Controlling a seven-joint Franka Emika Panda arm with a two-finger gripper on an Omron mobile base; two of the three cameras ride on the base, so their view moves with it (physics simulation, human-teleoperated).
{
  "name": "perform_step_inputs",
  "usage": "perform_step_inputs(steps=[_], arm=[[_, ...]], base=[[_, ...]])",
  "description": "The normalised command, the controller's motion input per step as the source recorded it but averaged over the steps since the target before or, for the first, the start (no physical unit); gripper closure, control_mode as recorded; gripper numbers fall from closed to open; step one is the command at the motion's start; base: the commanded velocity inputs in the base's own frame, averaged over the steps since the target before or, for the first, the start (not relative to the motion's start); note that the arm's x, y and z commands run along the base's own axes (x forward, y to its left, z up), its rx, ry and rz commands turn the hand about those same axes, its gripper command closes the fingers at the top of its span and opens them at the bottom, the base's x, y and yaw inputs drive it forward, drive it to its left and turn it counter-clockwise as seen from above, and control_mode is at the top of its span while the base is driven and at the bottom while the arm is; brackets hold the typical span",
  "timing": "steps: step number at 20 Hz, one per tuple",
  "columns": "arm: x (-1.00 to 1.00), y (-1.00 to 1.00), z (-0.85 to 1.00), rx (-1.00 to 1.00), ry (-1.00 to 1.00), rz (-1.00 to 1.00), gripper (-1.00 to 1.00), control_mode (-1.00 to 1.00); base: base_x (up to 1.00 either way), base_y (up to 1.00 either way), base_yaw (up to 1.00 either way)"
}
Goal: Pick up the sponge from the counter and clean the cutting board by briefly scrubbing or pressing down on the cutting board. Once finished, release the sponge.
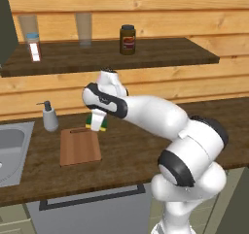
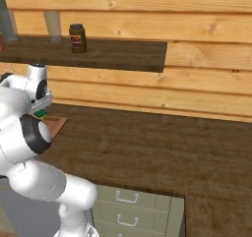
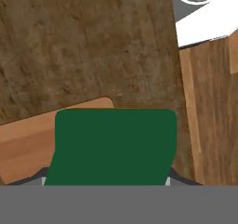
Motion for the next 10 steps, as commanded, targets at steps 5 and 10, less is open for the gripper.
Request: perform_step_inputs(steps=[5, 10], arm=[[0.10, 0.78, -0.86, -0.04, 0.17, 0.00, 1.00, -1.00], [0.33, 0.39, -0.81, -0.01, -0.01, 0.00, 1.00, -1.00]], base=[[0.00, 0.00, 0.00], [0.00, 0.00, 0.00]])
